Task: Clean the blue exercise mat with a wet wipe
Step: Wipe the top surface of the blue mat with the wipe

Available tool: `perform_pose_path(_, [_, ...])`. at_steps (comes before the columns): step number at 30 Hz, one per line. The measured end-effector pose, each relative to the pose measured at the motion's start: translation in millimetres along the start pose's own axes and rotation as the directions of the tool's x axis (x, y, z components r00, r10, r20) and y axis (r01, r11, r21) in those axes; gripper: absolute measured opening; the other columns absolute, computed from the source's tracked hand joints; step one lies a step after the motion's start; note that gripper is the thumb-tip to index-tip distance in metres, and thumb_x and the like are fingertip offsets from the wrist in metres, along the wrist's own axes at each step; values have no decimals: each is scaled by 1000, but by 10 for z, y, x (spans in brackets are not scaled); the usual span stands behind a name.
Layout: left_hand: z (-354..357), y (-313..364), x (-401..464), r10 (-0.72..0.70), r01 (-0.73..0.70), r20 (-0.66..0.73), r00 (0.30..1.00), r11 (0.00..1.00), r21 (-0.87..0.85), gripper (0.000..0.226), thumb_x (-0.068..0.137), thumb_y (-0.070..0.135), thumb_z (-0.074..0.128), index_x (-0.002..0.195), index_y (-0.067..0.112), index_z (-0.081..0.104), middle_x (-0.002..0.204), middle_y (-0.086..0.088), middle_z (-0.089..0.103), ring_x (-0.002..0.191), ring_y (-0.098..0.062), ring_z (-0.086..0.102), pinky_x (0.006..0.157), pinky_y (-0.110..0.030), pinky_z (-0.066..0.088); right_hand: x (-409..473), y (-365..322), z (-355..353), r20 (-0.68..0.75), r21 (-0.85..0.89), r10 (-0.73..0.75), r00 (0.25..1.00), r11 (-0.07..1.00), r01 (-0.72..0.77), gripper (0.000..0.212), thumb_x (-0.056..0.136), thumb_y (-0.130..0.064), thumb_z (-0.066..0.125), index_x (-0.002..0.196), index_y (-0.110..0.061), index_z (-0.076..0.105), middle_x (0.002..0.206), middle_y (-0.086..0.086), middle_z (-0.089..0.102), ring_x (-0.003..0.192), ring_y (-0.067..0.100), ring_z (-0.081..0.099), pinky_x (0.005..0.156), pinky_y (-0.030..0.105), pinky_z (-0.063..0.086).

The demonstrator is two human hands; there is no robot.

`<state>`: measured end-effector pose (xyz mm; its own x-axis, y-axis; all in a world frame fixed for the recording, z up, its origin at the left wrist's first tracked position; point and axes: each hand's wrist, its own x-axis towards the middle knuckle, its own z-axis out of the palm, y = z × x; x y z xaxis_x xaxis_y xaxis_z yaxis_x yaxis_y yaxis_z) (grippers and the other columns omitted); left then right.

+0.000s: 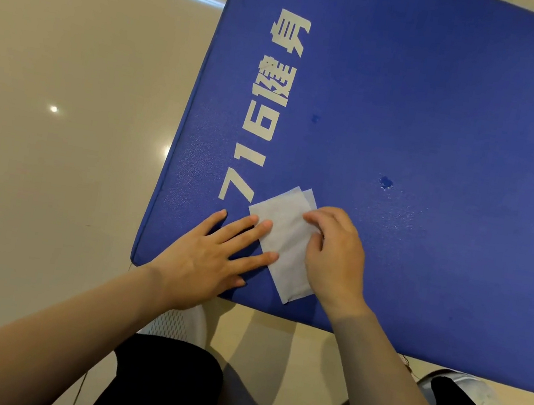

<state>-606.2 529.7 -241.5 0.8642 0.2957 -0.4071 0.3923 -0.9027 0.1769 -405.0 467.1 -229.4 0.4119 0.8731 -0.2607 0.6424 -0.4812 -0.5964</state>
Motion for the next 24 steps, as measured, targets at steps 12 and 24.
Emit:
perform_pose_path(12, [-69,358,225,146,-195,-275,950,967,-162,50,58,31,91,104,29,71,114,1,68,106,-19,66,92,-36,51,-177,170,-151,-1,96,210,978,973,-209,35,94,-9,60,128,-19,56,116,-2,51,80,8,51,70,9,42])
perform_pose_path(24, [-2,380,346,52,-157,-411,910,962,-225,37,61,31,91,93,28,73,103,4,70,96,-17,67,84,-33,53,-290,276,-142,94,134,397,913,904,-407,29,94,-21,64,118,-23,48,78,-1,57,72,13,54,66,27,46])
